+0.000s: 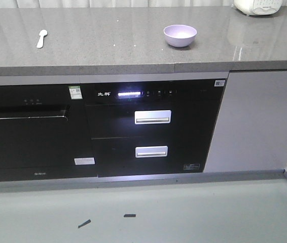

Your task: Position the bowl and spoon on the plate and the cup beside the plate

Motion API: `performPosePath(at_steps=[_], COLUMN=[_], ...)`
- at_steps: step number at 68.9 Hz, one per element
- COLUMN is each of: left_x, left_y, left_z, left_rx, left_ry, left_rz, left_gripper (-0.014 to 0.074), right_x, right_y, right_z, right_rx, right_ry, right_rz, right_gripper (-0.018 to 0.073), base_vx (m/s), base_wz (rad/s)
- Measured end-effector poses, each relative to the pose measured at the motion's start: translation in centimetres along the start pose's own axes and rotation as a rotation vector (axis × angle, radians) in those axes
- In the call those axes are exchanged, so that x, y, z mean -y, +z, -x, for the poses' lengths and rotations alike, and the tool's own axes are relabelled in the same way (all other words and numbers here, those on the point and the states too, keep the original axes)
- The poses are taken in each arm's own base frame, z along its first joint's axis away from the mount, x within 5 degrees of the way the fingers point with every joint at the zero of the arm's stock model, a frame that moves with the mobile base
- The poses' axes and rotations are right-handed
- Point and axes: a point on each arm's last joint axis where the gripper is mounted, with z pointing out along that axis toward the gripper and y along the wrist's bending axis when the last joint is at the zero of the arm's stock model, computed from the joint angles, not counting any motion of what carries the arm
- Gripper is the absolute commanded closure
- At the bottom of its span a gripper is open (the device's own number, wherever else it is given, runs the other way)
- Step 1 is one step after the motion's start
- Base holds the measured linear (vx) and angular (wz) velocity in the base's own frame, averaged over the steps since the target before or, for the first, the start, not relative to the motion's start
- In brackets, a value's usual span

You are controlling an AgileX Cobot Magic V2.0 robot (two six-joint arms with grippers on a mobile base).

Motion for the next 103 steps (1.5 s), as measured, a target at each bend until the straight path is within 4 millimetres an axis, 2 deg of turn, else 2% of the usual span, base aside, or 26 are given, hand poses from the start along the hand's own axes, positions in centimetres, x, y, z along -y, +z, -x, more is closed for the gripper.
performPosePath(at_steps=[103], left_x=[0.0], left_y=[0.0], left_z=[0.0], left_rx=[0.0], left_ry=[0.0], left_rz=[0.0], left_gripper=[0.0603], right_x=[0.0], right_y=[0.0], right_z=[0.0], right_rx=[0.0], right_ry=[0.0], right_rz=[0.0], right_gripper=[0.057], base_vx=[0.26], base_wz=[-0.02])
